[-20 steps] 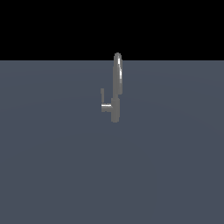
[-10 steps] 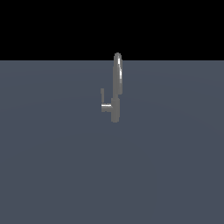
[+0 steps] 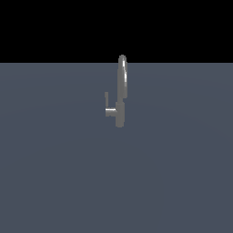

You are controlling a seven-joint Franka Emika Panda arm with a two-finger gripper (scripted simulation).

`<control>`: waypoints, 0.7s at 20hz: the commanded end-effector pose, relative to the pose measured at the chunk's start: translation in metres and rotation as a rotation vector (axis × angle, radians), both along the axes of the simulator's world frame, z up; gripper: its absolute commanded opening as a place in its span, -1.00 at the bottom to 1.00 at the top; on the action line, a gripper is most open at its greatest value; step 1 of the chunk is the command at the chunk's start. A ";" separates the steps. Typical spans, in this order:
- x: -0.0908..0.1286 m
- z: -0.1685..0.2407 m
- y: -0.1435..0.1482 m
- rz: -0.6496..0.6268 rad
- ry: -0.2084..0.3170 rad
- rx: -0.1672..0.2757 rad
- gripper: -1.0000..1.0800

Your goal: Turn on the faucet by rotating a designated handle.

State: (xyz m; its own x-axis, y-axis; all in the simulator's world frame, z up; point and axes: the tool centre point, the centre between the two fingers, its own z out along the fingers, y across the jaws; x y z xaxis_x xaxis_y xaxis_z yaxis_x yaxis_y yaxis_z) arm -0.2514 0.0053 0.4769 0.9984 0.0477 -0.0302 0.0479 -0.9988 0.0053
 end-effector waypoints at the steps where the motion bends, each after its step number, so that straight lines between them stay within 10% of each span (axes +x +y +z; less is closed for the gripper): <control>1: 0.001 0.005 0.001 -0.019 -0.017 -0.006 -1.00; 14: 0.012 0.062 0.021 -0.249 -0.213 -0.077 -1.00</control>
State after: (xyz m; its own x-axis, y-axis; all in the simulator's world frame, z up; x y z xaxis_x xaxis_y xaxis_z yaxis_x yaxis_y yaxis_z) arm -0.2413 0.0227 0.5307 0.9749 -0.1601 0.1547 -0.1711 -0.9834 0.0604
